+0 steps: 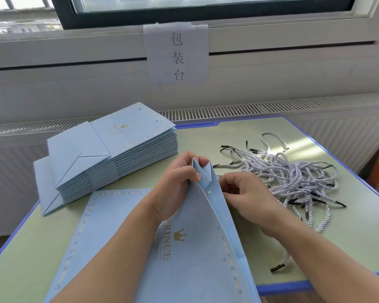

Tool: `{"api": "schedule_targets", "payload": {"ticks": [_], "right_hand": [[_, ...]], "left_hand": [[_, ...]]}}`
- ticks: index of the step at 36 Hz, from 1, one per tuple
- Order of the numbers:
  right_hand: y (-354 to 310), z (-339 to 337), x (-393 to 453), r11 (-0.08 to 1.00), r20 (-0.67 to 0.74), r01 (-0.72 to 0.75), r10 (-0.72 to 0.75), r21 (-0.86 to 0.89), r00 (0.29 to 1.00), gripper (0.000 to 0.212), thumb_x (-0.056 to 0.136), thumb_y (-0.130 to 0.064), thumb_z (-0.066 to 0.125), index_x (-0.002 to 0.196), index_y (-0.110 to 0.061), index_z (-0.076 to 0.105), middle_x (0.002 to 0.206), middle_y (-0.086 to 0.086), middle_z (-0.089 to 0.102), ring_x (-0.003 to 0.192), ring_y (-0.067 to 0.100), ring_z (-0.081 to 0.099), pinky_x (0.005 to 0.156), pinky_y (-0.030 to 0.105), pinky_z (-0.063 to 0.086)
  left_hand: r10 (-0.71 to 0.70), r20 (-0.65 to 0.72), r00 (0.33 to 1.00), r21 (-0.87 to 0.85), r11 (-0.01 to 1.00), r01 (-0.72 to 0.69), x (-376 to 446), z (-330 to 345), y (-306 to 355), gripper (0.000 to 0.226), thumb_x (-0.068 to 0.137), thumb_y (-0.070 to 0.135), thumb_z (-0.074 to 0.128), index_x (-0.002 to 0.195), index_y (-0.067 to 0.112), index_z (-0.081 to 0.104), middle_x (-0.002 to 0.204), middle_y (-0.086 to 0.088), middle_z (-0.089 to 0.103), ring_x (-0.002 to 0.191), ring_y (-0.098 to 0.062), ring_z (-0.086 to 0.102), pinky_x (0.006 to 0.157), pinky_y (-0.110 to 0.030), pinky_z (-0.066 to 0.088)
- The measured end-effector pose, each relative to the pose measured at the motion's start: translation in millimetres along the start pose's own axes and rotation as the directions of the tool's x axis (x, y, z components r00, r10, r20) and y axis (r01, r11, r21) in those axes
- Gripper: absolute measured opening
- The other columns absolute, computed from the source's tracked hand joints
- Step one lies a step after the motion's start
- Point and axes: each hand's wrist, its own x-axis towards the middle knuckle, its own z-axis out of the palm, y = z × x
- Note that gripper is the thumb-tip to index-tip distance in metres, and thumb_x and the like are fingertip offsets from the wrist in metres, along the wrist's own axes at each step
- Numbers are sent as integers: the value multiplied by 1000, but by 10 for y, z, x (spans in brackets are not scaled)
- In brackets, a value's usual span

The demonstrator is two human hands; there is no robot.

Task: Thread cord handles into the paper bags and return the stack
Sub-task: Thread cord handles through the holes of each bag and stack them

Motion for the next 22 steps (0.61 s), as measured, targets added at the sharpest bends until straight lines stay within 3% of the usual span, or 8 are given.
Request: {"api": "schedule_targets", "payload": {"ticks": [3, 10, 13, 16, 22], "right_hand": [[-13, 18, 14, 985, 9, -61, 61, 158, 998, 6, 85, 7, 62, 81, 5, 67, 79, 25, 68, 62, 17, 57, 52, 19, 46], [-65, 50, 50, 947, 133, -166, 133, 276, 982, 13, 89, -3, 61, 96, 7, 66, 85, 17, 67, 63, 15, 53, 52, 18, 38], [-98, 47, 46, 904, 163, -187, 133, 384, 978, 14, 87, 1, 61, 98, 9, 62, 83, 16, 66, 55, 10, 57, 47, 14, 43], [-109, 19, 24, 842, 199, -228, 147, 489, 969, 15, 86, 6, 60, 101, 2, 59, 88, 18, 68, 59, 15, 63, 48, 18, 48], [-144, -47, 0, 898, 195, -202, 133, 392, 972, 13, 88, 10, 56, 93, -2, 56, 76, 15, 67, 51, 10, 58, 45, 16, 42]], "left_hand": [[13, 10, 1000, -48, 999, -13, 1, -38, 9, 37, 42, 16, 60, 75, 11, 44, 85, -1, 59, 71, -19, 53, 71, -36, 42], [16, 6, 1000, -18, 1000, -16, -8, -15, 17, 31, 47, 8, 55, 75, 11, 43, 87, -3, 57, 69, -15, 57, 70, -34, 44], [14, -2, 1000, -28, 1000, -14, -6, -5, 23, 32, 47, 7, 54, 75, 11, 40, 87, -3, 58, 72, -17, 55, 69, -34, 44], [7, -26, 1000, -6, 1000, -7, 0, -2, 28, 24, 55, 2, 45, 77, 10, 39, 90, -5, 55, 78, -20, 52, 72, -35, 42], [47, -50, 998, 56, 997, -44, 11, -37, 58, 29, 52, -2, 41, 79, 9, 44, 97, -7, 61, 96, -25, 54, 87, -41, 41]]}}
